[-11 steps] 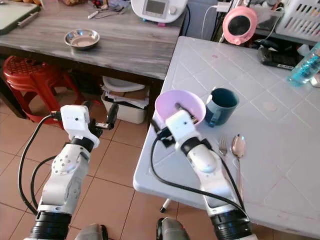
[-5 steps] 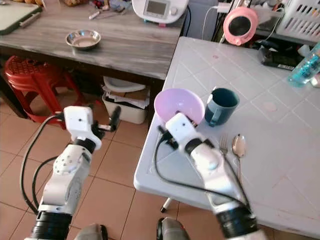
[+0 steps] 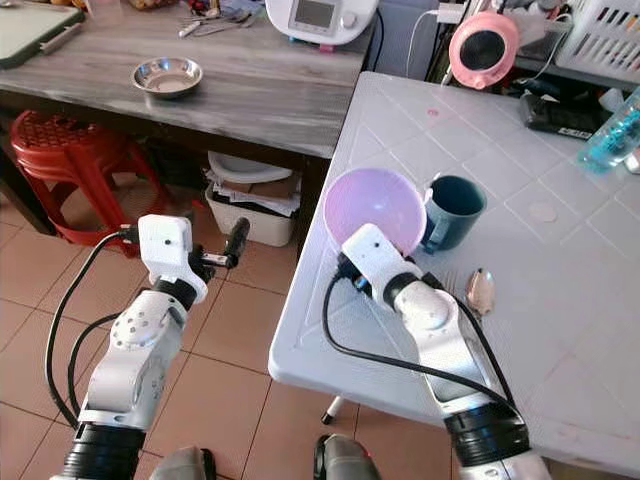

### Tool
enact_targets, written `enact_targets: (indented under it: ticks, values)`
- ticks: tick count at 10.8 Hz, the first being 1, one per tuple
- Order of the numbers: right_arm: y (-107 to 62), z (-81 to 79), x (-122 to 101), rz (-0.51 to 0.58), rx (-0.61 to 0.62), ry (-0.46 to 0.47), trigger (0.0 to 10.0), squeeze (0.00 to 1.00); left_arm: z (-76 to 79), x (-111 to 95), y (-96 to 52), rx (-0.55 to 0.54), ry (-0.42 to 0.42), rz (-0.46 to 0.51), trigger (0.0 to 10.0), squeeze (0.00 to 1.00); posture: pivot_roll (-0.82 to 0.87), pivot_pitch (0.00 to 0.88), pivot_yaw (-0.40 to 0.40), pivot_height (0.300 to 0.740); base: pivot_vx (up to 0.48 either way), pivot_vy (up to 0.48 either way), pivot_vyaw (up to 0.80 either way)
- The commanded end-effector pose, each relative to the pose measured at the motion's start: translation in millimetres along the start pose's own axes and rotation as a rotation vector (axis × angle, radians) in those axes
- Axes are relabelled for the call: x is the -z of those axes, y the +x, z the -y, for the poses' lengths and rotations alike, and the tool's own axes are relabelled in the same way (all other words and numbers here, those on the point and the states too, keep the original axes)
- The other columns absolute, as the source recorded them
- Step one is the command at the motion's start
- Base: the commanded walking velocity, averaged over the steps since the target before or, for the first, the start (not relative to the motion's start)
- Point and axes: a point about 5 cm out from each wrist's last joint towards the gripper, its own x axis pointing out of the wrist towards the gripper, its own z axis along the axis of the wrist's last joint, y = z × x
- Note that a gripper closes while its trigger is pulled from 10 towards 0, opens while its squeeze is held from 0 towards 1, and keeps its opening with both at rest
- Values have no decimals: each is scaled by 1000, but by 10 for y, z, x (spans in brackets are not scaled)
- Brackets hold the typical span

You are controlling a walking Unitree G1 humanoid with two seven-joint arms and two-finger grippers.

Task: Setting the table

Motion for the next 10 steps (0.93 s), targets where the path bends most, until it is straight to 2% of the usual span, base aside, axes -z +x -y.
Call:
enact_targets:
  ticks: [1,6,7,10]
  values:
    - [-15,0,67,-41,-25,-15,0,0,6,52,-19,5,-2,-28,10000,0,-96,127,-29,740,0,0,0]
    - [-52,-18,134,-83,-46,-52,0,0,25,49,-8,27,-6,-36,10000,0,-103,127,-29,740,0,0,0]
    - [-53,-38,162,-91,-51,-85,0,0,7,52,-8,22,-2,-39,10000,0,-101,131,-29,740,0,0,0]
    - [-42,-108,204,-95,-62,-87,0,0,-11,59,-32,8,0,-44,10000,0,-92,142,-32,740,0,0,0]
